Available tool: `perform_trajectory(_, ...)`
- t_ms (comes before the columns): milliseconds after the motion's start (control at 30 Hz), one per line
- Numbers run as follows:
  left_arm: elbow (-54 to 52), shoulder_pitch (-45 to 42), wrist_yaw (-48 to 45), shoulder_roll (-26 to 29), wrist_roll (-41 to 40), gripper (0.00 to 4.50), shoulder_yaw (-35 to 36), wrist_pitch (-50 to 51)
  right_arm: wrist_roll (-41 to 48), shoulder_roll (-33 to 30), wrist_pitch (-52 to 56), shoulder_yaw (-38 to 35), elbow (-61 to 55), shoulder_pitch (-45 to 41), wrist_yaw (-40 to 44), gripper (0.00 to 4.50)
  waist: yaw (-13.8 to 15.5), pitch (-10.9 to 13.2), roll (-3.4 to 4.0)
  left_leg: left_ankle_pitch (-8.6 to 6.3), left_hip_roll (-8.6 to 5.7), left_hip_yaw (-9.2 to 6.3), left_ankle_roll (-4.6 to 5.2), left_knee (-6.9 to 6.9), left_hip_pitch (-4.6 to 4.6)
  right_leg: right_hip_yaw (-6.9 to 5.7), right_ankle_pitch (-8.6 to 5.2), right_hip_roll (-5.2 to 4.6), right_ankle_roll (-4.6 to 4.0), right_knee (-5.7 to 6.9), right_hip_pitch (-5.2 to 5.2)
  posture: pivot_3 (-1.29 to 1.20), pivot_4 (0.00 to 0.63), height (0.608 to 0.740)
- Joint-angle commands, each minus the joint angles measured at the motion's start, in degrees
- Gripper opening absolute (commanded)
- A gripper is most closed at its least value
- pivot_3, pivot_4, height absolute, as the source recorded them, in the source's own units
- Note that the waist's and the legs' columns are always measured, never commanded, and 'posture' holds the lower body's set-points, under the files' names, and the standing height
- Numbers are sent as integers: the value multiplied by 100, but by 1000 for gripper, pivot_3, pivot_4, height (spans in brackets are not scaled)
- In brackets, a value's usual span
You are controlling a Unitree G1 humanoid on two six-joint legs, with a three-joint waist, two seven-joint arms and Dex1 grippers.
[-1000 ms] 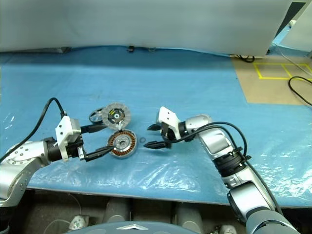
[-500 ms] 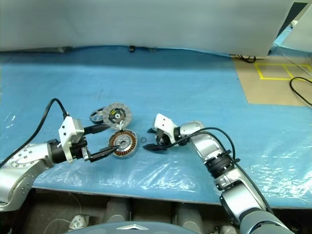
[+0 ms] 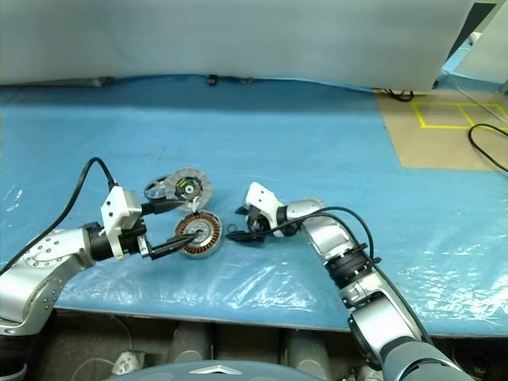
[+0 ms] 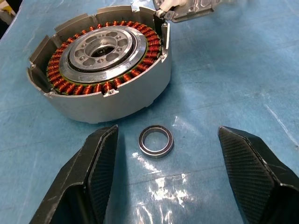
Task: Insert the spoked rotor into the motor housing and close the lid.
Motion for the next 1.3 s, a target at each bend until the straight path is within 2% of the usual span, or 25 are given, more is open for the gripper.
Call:
perform_trajectory(33, -57, -76, -52, 52, 14, 4465, 63, -114, 14, 39, -2, -12, -80, 40, -24, 3599, 0, 0, 0, 0, 0, 0, 0, 0, 0, 0, 0, 0, 0, 0, 0, 0, 150, 740)
perform_trajectory(133, -43, -68, -54, 61, 27, 4465, 61, -112, -43, -19, -80, 20, -55, 59, 6, 3599, 0, 0, 0, 0, 0, 0, 0, 0, 0, 0, 0, 0, 0, 0, 0, 0, 150, 740)
perform_trajectory(233, -16, -91, -17, 44, -7, 4465, 110, -85, -91, -75, -121, 25, -9, 97, 18, 3002, 1, 0, 0, 0, 0, 0, 0, 0, 0, 0, 0, 0, 0, 0, 0, 0, 150, 740)
perform_trajectory(467, 14, -155, 19, 39, 0, 4465, 69, -40, -338, -98, -311, 159, 108, 181, -54, 729, 1, 0, 0, 0, 0, 0, 0, 0, 0, 0, 0, 0, 0, -1, 0, 0, 150, 740)
perform_trajectory(600, 53, -232, 2, 32, 13, 4465, 31, -49, -317, -91, -297, 133, 108, 177, -49, 667, -9, 0, 0, 0, 0, 0, 0, 0, 4, 1, 0, 0, 0, -1, 3, 0, 150, 740)
perform_trajectory(800, 110, -280, -50, 75, 8, 4465, 74, -57, -231, -495, -219, -63, -291, 276, 108, 667, 7, 0, -1, 0, -4, 0, 0, 0, 2, 0, -1, 0, 2, -2, 5, 0, 150, 740)
perform_trajectory(1000, 85, -261, -246, 278, -44, 4465, 92, 2, 211, -998, 280, -521, -1159, 337, 327, 667, 34, 0, 0, 0, -7, 0, 0, -1, 1, 1, -2, -1, 5, -6, 7, 0, 150, 740)
perform_trajectory(1133, 179, -349, -240, 219, -190, 4465, 217, 31, 651, -1302, 789, -830, -1772, 288, 533, 667, 24, 0, 0, 0, -3, 0, 0, -4, 2, 2, -2, 0, 5, -6, 4, 0, 150, 740)
perform_trajectory(1300, 243, -358, -260, 234, -78, 4465, 135, -42, 849, -1170, 997, -854, -1698, -70, 528, 667, -1, 0, 0, 0, -2, 0, 0, -8, 5, 3, -3, 1, 5, -6, 3, 0, 150, 740)
